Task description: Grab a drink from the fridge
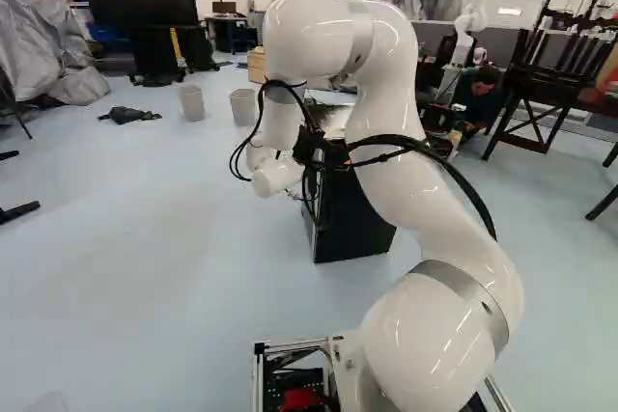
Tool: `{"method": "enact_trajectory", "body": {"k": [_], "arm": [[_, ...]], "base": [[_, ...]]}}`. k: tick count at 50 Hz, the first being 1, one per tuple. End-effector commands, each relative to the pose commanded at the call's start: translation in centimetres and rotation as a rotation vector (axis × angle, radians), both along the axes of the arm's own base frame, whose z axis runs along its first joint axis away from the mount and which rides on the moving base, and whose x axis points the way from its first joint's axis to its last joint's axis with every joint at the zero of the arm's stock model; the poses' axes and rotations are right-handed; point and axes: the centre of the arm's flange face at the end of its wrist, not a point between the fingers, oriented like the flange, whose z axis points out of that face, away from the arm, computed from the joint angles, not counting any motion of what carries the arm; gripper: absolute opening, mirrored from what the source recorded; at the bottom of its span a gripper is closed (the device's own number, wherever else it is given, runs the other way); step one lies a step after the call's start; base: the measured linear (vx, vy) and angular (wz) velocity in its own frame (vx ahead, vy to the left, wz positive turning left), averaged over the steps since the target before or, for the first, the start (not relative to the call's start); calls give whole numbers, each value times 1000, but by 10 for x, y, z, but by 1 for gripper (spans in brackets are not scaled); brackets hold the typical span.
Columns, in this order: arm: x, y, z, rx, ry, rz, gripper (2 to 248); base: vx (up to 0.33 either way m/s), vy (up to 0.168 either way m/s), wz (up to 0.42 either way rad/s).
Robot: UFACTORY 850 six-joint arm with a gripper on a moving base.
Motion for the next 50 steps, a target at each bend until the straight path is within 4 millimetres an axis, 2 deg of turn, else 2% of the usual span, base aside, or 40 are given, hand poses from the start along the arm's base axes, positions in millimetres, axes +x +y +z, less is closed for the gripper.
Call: {"method": "enact_trajectory", "body": {"k": [30, 50], "arm": [[6, -13, 0, 1, -3, -28, 247], [-3, -19, 1, -4, 10, -33, 247]], "base": [[0, 0, 0], [0, 0, 0]]}}
